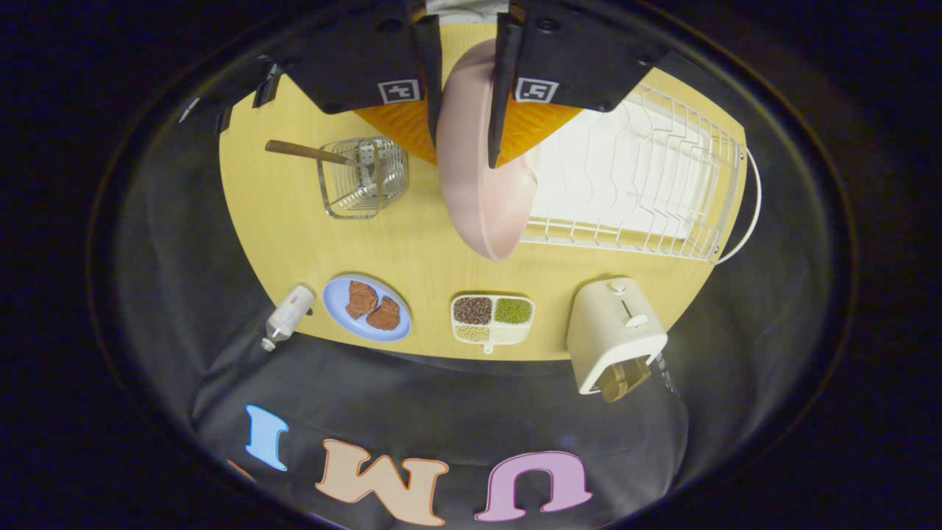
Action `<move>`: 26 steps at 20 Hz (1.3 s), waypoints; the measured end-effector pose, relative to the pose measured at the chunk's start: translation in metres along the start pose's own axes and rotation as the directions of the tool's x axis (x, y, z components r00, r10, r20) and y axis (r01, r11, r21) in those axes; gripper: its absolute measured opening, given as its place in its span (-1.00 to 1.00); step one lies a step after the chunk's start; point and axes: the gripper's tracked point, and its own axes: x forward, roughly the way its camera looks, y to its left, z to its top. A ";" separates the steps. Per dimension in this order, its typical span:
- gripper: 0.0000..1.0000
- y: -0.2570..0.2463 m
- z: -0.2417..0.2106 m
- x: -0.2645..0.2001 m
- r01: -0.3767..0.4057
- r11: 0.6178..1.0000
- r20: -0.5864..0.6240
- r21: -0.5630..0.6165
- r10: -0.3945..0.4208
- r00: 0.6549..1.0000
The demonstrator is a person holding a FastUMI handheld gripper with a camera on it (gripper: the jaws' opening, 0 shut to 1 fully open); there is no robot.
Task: Take the plate from the dish rack, then take the spoon from the basket and place it into the plate.
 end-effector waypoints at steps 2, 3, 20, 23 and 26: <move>-0.36 0.000 0.008 -0.006 0.012 1.000 0.035 0.012 -0.012 0.999; -0.36 -0.002 0.013 -0.011 0.024 1.000 0.059 0.011 -0.025 0.998; -0.48 0.032 0.054 -0.055 0.081 0.989 0.245 -0.122 -0.049 0.968; -0.48 0.031 0.056 -0.068 0.000 0.997 0.256 -0.078 0.020 0.966; -0.49 0.015 0.063 -0.088 -0.088 0.996 0.280 -0.003 0.085 0.956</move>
